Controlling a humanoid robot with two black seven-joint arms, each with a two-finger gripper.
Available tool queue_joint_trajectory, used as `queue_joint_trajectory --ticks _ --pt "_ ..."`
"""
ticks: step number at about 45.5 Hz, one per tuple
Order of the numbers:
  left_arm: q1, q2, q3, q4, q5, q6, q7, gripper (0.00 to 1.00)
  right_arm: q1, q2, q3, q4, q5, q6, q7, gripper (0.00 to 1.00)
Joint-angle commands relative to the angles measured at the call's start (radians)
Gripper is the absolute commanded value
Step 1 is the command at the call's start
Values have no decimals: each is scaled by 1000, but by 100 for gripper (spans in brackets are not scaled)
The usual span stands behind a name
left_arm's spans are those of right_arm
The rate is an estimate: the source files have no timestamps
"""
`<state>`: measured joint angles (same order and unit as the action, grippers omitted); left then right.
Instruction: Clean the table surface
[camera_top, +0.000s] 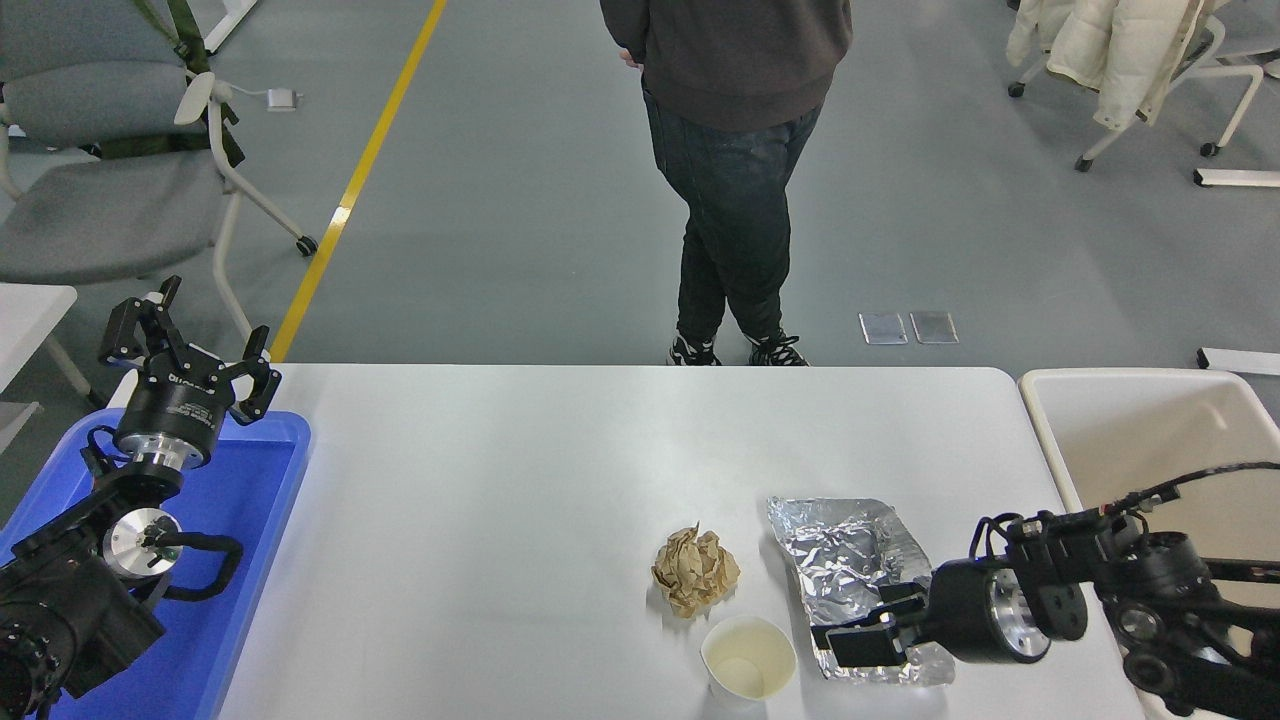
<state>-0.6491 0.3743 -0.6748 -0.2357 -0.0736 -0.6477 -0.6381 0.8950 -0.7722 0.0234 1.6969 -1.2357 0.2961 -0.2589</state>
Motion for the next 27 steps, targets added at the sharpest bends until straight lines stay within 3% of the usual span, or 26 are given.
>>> queue_joint_trajectory --ticks 1,11,27 --pt "-1 0 0 1 0 -1 0 100 55 60 -8 6 179 37 -131 100" --pt "0 0 0 -1 0 -3 0 100 107 125 -13 14 183 63 -131 100" --pt "-1 0 1 -1 0 -3 0 100 24 248 -28 -72 125 55 -131 100"
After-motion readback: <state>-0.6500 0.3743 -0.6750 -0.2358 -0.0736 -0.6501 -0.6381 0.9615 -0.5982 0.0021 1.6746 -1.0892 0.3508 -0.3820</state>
